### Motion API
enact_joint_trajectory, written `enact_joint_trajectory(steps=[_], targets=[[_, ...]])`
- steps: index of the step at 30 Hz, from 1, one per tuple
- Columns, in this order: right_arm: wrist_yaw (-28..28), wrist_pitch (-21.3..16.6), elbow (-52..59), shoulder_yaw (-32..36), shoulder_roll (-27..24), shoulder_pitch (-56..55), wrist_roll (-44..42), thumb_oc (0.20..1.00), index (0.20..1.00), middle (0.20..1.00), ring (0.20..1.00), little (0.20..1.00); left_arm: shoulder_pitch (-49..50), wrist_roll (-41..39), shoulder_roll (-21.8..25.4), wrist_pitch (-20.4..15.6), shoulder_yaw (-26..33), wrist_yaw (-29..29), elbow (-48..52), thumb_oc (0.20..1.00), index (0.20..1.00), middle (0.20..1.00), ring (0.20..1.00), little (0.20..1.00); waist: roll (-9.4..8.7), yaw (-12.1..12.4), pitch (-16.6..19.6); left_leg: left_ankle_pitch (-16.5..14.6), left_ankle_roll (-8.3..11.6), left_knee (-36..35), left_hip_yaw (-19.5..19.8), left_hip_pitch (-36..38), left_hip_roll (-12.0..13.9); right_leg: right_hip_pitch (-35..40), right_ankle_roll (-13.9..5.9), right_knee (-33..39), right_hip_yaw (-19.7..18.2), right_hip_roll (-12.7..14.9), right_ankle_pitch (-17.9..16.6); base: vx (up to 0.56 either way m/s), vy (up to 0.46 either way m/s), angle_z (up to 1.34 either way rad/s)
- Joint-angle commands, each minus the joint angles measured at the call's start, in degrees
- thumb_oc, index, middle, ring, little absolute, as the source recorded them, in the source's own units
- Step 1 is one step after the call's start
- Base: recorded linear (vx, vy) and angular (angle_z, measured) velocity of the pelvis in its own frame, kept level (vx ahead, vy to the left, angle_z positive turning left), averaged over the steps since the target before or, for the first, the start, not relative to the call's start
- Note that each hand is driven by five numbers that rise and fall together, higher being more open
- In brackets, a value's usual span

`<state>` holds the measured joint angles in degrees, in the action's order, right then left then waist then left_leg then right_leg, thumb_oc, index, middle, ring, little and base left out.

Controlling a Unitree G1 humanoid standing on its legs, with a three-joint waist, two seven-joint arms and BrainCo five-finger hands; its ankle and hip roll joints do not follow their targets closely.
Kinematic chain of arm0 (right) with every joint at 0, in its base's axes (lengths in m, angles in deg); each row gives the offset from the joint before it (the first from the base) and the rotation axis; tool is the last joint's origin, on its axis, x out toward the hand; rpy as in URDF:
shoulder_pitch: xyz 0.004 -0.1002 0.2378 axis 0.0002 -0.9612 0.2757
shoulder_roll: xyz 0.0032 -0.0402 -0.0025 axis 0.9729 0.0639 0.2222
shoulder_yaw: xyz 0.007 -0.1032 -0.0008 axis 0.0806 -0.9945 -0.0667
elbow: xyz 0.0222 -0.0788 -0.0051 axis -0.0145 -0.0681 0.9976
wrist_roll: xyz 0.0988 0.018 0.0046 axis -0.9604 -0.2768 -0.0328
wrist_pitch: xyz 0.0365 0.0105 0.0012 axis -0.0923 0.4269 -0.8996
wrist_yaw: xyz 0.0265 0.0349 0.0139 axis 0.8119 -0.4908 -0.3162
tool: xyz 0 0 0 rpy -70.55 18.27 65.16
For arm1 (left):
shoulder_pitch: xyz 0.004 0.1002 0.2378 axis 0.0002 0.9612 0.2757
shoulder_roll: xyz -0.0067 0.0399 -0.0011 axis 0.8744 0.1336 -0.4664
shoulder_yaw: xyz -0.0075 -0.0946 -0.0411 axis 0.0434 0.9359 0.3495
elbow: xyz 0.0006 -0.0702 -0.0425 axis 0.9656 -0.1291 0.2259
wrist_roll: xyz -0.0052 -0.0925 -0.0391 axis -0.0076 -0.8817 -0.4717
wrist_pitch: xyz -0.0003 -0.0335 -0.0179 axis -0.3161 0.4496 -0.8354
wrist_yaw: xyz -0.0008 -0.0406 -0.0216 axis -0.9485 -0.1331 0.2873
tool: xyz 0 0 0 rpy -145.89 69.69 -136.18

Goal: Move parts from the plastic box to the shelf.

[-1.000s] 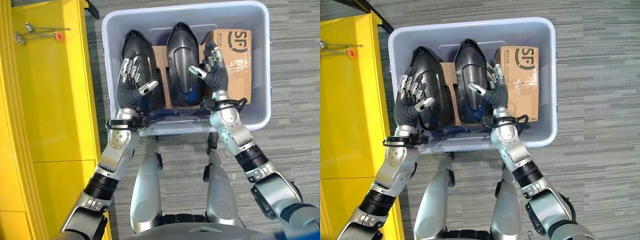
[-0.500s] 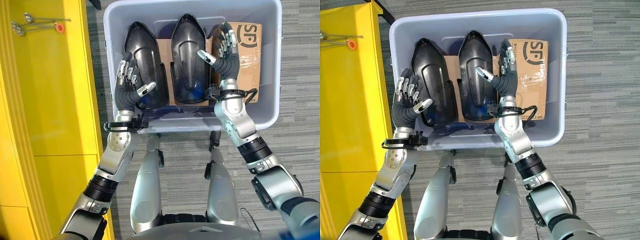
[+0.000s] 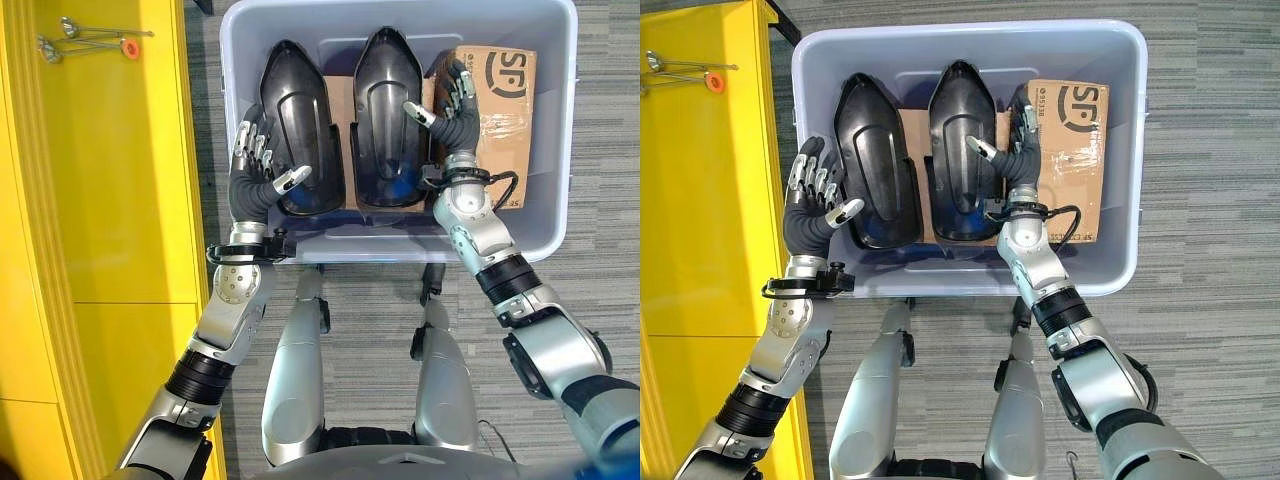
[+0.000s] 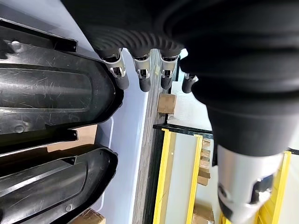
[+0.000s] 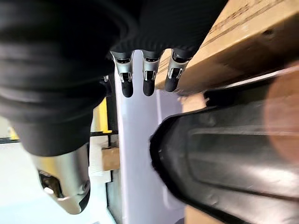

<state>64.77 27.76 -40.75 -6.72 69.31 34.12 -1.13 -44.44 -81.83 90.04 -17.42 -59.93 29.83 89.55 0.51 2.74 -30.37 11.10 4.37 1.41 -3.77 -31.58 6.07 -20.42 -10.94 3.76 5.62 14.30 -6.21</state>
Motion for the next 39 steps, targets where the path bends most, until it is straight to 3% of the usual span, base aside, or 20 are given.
enact_joint_trajectory(steps=[1,22,39], targets=[[0.3,-1.8,1.6,1.9,-1.5,3.9,1.1,1.000,1.000,1.000,1.000,1.000,0.7,0.9,2.5,-3.8,-1.6,-0.2,5.8,1.000,1.000,1.000,1.000,1.000,0.77,0.5,0.6,-8.1,2.49,7.9,-2.0,0.6,3.9,-5.8,0.64,-9.0,-0.9,5.5,1.4,0.00,0.000,0.00],[0.6,-1.0,-13.8,2.8,-1.4,3.2,-1.3,1.000,1.000,1.000,1.000,1.000,0.4,1.1,2.4,-4.3,-3.0,-0.8,5.7,1.000,1.000,1.000,1.000,1.000,1.55,0.5,0.6,-7.5,2.45,7.5,-2.0,-1.0,4.0,-8.2,0.84,-10.1,-1.2,5.0,1.7,0.00,0.000,0.00],[-1.9,1.3,-39.1,3.3,0.6,5.2,-5.7,1.000,1.000,1.000,1.000,1.000,-1.4,0.6,1.8,-5.2,-5.7,-0.9,4.3,1.000,1.000,1.000,1.000,1.000,3.81,2.2,0.6,-7.8,2.50,7.2,-1.5,-2.0,3.4,-8.5,0.51,-10.1,-0.3,5.2,2.4,0.00,0.000,0.00]])
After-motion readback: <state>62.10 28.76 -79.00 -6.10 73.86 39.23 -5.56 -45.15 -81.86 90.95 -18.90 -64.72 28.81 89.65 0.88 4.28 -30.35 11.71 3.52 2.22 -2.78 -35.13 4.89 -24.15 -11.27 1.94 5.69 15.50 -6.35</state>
